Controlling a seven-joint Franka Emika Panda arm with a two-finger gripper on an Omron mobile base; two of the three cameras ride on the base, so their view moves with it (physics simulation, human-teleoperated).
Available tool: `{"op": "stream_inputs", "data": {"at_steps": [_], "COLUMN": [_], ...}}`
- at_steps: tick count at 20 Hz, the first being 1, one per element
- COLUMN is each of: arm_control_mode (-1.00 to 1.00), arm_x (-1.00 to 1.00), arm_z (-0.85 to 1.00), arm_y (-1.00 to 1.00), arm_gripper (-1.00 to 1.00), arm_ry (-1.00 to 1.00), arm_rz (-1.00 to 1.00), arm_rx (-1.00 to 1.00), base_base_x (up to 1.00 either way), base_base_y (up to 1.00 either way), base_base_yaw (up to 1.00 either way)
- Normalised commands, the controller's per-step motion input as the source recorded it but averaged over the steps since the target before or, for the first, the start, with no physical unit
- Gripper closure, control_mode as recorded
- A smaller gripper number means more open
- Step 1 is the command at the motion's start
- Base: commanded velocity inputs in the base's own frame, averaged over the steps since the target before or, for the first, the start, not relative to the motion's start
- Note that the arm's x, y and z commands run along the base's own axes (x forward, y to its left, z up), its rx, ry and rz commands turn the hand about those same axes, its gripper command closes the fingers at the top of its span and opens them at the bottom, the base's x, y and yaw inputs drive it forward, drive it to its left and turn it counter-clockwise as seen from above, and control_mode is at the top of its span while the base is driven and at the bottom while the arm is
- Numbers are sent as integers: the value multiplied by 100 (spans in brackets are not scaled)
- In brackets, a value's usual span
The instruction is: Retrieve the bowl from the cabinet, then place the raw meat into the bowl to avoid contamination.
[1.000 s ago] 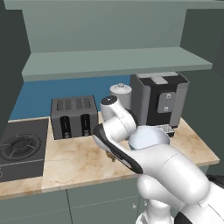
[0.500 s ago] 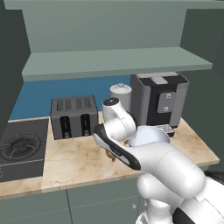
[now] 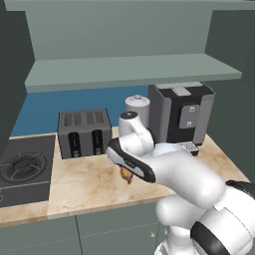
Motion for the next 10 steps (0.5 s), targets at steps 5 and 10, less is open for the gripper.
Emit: {"op": "stream_inputs", "data": {"at_steps": [5, 10], "arm_control_mode": [-100, -100], "arm_x": [28, 23], "arm_z": [-12, -11], "arm_y": [23, 16], "arm_gripper": [-100, -100], "arm_ry": [0, 0], "arm_rz": [-3, -4], "arm_rx": [0, 0], "base_base_x": [0, 0], "base_base_y": [0, 0], "base_base_yaw": [0, 0]}}
